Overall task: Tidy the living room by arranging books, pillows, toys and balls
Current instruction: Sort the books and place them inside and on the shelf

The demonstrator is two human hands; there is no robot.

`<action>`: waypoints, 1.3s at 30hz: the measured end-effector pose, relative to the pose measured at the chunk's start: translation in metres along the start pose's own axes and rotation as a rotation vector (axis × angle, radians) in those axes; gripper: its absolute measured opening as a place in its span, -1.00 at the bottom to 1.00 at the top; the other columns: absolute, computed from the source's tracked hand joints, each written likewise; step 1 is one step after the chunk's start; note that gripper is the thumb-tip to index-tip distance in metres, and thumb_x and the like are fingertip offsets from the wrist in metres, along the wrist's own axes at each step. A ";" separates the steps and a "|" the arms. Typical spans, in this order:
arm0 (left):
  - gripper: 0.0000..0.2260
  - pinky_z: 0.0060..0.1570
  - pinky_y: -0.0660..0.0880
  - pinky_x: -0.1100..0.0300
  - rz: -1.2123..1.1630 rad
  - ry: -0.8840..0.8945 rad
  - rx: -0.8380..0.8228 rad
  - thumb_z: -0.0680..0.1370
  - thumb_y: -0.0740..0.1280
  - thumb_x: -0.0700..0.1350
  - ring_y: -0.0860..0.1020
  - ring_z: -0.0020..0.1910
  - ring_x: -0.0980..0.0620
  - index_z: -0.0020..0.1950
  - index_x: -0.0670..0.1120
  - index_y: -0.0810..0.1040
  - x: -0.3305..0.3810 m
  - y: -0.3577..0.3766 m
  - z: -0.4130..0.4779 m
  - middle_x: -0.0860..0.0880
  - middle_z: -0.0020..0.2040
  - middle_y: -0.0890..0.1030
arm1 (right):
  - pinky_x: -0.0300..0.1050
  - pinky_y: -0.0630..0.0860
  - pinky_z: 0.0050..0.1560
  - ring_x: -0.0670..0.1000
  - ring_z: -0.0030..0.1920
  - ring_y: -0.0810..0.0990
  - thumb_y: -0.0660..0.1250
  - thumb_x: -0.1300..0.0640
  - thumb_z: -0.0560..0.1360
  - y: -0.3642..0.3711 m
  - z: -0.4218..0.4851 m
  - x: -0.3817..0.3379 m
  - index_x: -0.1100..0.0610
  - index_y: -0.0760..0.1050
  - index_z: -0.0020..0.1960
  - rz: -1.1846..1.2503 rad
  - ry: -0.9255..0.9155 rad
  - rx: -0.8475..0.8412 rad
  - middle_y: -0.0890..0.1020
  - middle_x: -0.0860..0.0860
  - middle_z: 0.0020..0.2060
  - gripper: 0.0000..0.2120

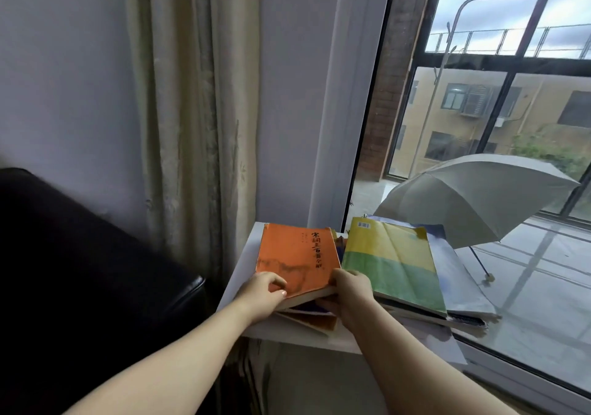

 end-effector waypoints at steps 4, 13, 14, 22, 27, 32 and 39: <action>-0.62 0.21 0.34 0.18 -0.119 -0.105 0.230 0.61 0.18 0.03 0.40 0.31 -0.07 0.36 -0.12 0.37 0.003 -0.007 -0.012 -0.10 0.35 0.41 | 0.03 0.61 -0.24 0.13 -0.28 0.59 0.12 0.41 0.51 -0.002 -0.021 -0.016 0.16 0.50 -0.07 0.243 -0.084 -0.097 0.58 0.17 -0.27 -0.76; -0.69 -0.52 0.55 0.20 -1.084 -0.453 -0.102 0.54 0.28 0.02 0.60 -0.52 -0.08 0.05 -0.22 0.56 0.017 -0.038 -0.049 -0.19 -0.38 0.63 | -0.15 0.60 -0.48 0.04 -0.49 0.63 0.14 0.41 0.48 -0.033 -0.072 -0.019 0.15 0.52 -0.01 0.471 -0.145 -0.277 0.62 0.11 -0.45 -0.74; -0.68 -0.52 0.55 0.22 -1.073 -0.458 -0.134 0.55 0.27 0.03 0.60 -0.53 -0.06 0.07 -0.22 0.56 0.016 -0.038 -0.052 -0.18 -0.41 0.63 | -0.15 0.61 -0.45 0.04 -0.48 0.63 0.13 0.40 0.49 -0.038 -0.078 -0.017 0.14 0.52 0.00 0.473 -0.154 -0.301 0.63 0.11 -0.44 -0.73; -0.88 -0.21 0.53 0.00 -1.124 -0.344 -0.157 0.56 0.26 -0.20 0.62 -0.31 -0.13 -0.10 -0.23 0.53 0.018 -0.028 -0.112 -0.17 -0.42 0.64 | -0.15 0.60 -0.41 0.02 -0.48 0.62 0.06 0.40 0.49 -0.087 -0.114 0.024 0.10 0.54 0.00 0.327 -0.174 -0.403 0.64 0.08 -0.41 -0.65; -0.87 -0.20 0.55 0.06 -1.128 -0.184 -0.157 0.53 0.23 -0.34 0.65 -0.33 -0.06 -0.05 -0.23 0.56 0.007 -0.013 -0.149 -0.15 -0.29 0.67 | -0.13 0.57 -0.35 0.00 -0.45 0.54 0.04 0.41 0.44 -0.093 -0.118 0.075 0.11 0.57 -0.01 0.285 -0.180 -0.335 0.59 0.05 -0.42 -0.60; -0.70 -0.16 0.62 0.08 -1.029 -0.120 -0.102 0.43 0.30 -0.46 0.62 -0.06 -0.15 0.11 -0.22 0.54 -0.011 0.007 -0.166 -0.21 0.00 0.64 | -0.06 0.47 -0.25 0.14 -0.27 0.51 0.05 0.49 0.38 -0.096 -0.118 0.098 0.23 0.55 0.03 0.271 -0.188 -0.288 0.60 0.21 -0.20 -0.60; -0.85 -0.32 0.60 0.18 -1.155 -0.041 0.082 0.50 0.29 -0.31 0.63 -0.33 0.02 -0.02 -0.11 0.57 -0.019 -0.025 -0.167 -0.07 -0.26 0.67 | -0.12 0.37 -0.30 0.14 -0.33 0.44 -0.01 0.55 0.28 -0.114 -0.104 0.126 0.26 0.58 -0.12 0.199 -0.159 -0.081 0.55 0.19 -0.31 -0.54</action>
Point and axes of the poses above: each hand's wrist, its own z-axis towards the middle knuckle, its own y-axis out of the palm, x = y × z, the point moved 1 cm from there along z, towards the middle knuckle
